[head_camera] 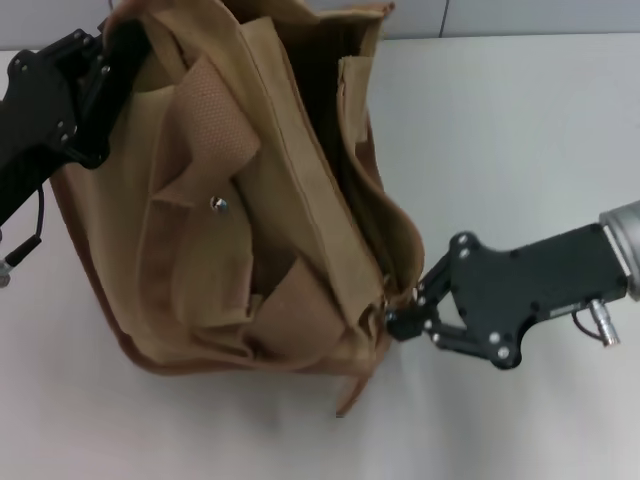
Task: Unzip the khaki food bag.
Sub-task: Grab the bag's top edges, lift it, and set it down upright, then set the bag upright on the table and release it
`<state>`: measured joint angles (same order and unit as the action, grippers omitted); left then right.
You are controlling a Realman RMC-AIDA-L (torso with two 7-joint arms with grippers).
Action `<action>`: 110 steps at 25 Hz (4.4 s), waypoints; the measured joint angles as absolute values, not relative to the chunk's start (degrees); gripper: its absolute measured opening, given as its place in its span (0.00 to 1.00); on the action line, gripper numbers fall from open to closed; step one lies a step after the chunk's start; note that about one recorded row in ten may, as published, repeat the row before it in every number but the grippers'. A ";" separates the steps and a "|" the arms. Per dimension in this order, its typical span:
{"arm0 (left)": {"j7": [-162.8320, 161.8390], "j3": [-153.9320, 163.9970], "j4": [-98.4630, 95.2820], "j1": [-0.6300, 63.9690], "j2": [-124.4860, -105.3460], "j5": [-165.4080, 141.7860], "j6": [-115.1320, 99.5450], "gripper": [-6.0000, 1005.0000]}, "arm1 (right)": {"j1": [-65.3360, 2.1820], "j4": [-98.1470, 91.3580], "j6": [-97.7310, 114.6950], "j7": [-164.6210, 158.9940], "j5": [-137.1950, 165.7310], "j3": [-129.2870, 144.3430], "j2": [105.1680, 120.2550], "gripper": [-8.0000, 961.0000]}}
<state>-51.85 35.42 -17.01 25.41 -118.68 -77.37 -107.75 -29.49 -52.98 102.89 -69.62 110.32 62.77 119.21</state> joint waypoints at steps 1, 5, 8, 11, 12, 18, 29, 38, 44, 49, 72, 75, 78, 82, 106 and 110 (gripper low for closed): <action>-51.85 35.50 -16.84 25.40 -118.70 -77.36 -107.58 0.08 | -29.42 -52.84 102.96 -70.25 110.30 61.73 119.23 0.03; -51.57 35.66 -16.05 25.40 -118.73 -77.36 -106.97 0.08 | -28.88 -52.58 102.97 -74.60 110.23 58.10 119.26 0.03; -51.35 35.73 -15.75 25.40 -118.73 -77.36 -106.50 0.08 | -27.97 -52.56 102.94 -74.95 110.21 55.39 119.32 0.03; -51.31 35.76 -15.70 25.40 -118.74 -77.39 -106.39 0.08 | -26.51 -52.48 103.83 -74.97 109.74 50.74 119.23 0.09; -51.31 35.76 -15.70 25.40 -118.74 -77.39 -106.39 0.08 | -26.51 -52.48 103.83 -74.97 109.74 50.74 119.23 0.15; -51.28 35.76 -15.67 25.40 -118.74 -77.41 -105.91 0.08 | -23.76 -52.48 104.23 -74.98 109.43 44.68 119.08 0.44; -51.43 35.25 -15.63 25.66 -118.73 -77.21 -105.49 0.08 | -20.98 -51.33 102.91 -73.19 109.93 39.17 118.65 0.61; -52.32 35.24 -13.71 26.77 -118.80 -73.97 -105.48 0.08 | -20.72 -43.48 96.92 -61.38 109.88 38.92 118.73 0.61; -54.58 35.17 -12.44 27.81 -118.82 -70.97 -105.49 0.08 | -21.54 -37.80 92.63 -55.66 108.28 38.65 119.07 0.61; -56.11 35.15 -11.86 27.95 -118.83 -68.84 -105.87 0.08 | -22.55 -30.72 91.06 -48.81 103.82 38.51 119.14 0.61; -58.10 35.46 -11.16 27.97 -118.82 -68.10 -108.59 0.08 | -29.67 -11.42 82.51 -32.48 97.59 40.33 119.65 0.60; -58.10 35.50 -11.16 28.02 -118.82 -68.10 -108.60 0.08 | -30.46 -10.45 82.42 -32.38 97.62 40.37 119.65 0.60; -58.10 35.46 -11.16 28.13 -118.82 -68.12 -108.61 0.08 | -31.38 -9.31 81.87 -32.09 97.82 40.91 119.65 0.60; -58.08 35.34 -11.16 28.16 -118.82 -68.14 -108.59 0.08 | -32.58 -7.94 80.29 -31.71 97.89 42.26 119.71 0.60; -57.39 35.15 -11.16 29.36 -118.82 -68.21 -107.75 0.08 | -37.56 -2.98 76.21 -31.63 97.54 43.51 119.88 0.51; -57.39 35.12 -11.16 29.36 -118.82 -68.21 -107.74 0.08 | -37.61 -2.95 75.67 -31.64 97.54 43.14 119.88 0.45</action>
<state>-57.39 35.12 -11.16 29.36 -118.82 -68.21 -107.74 -37.61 -2.95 75.67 -31.64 97.54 43.14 119.88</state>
